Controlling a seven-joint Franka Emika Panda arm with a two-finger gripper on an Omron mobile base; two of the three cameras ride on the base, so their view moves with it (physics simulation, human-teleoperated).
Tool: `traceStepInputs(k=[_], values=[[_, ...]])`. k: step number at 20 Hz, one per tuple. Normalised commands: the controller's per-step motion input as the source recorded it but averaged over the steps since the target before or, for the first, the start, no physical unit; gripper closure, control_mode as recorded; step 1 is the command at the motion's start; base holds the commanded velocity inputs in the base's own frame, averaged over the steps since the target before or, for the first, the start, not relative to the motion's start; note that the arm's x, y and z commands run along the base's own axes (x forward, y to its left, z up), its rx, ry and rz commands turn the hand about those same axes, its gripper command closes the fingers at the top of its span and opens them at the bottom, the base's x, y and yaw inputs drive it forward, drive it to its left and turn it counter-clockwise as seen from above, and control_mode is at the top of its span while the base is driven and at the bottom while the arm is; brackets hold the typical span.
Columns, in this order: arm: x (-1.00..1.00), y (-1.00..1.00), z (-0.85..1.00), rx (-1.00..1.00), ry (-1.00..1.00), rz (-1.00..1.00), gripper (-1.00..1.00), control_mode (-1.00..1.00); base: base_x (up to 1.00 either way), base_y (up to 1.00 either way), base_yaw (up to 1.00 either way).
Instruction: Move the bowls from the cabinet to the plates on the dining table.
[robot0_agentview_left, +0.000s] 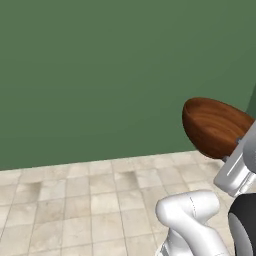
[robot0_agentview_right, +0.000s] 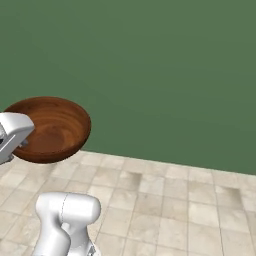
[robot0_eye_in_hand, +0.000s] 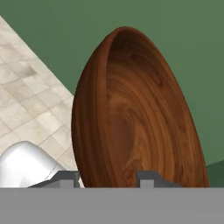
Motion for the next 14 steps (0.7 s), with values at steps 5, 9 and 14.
traceStepInputs(k=[5,9,14], values=[[0.0,0.0,0.0,0.0,0.0,0.0,1.0,1.0,1.0,0.0,0.19],[0.0,0.0,0.0,0.0,0.0,0.0,1.0,1.0,1.0,0.0,0.19],[0.0,0.0,0.0,0.0,0.0,0.0,1.0,1.0,0.98,0.08,0.23]])
